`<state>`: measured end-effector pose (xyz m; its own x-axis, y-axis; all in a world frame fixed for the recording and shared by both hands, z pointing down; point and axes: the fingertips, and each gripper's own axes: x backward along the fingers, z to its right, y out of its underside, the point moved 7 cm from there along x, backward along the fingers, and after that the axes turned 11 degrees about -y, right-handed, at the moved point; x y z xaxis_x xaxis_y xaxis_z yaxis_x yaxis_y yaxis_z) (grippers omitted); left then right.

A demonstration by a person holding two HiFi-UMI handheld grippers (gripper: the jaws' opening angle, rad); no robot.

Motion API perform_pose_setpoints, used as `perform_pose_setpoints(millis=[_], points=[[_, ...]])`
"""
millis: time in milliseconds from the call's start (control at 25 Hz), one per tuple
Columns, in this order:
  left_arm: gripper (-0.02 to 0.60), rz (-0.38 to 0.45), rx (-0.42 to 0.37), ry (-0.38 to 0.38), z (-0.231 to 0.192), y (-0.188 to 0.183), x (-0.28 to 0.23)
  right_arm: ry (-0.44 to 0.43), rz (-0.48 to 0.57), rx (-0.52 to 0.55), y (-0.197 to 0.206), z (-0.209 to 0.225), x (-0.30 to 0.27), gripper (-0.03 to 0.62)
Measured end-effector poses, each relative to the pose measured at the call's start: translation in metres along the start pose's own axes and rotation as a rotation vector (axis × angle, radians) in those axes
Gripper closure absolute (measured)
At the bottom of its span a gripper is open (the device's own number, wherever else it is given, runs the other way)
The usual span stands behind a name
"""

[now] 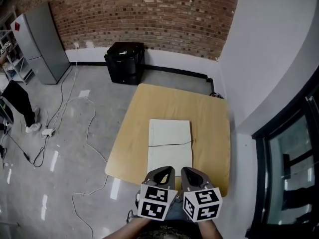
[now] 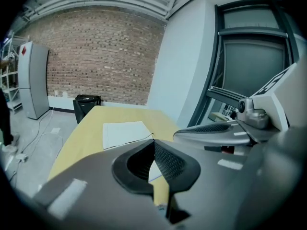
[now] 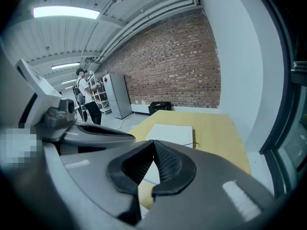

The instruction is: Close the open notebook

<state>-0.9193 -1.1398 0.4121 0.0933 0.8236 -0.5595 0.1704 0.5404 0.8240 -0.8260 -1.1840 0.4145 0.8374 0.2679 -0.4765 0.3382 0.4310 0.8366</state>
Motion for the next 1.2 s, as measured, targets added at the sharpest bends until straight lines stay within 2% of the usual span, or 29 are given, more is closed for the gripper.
perform_pose_setpoints(millis=[120, 480, 680, 800, 920, 1200], points=[[0.583, -0.008, 0.007, -0.012, 0.000, -0.029, -0.069, -0.011, -0.018, 0.001, -0.022, 0.063, -0.038, 0.597], [0.583, -0.045, 0.026, -0.046, -0.005, -0.162, -0.308, -0.039, -0.076, -0.013, -0.132, 0.288, -0.166, 0.595], [0.582, -0.066, 0.032, -0.060, 0.028, -0.217, -0.426, -0.057, -0.105, -0.013, -0.171, 0.417, -0.205, 0.595], [0.581, -0.083, 0.022, -0.064, 0.046, -0.242, -0.495, -0.077, -0.116, -0.026, -0.189, 0.491, -0.230, 0.591], [0.581, -0.094, 0.009, -0.085, 0.081, -0.258, -0.560, -0.110, -0.116, -0.048, -0.194, 0.569, -0.238, 0.574], [0.580, -0.120, 0.036, -0.150, 0.121, -0.294, -0.699, -0.192, -0.158, -0.107, -0.209, 0.726, -0.291, 0.554]])
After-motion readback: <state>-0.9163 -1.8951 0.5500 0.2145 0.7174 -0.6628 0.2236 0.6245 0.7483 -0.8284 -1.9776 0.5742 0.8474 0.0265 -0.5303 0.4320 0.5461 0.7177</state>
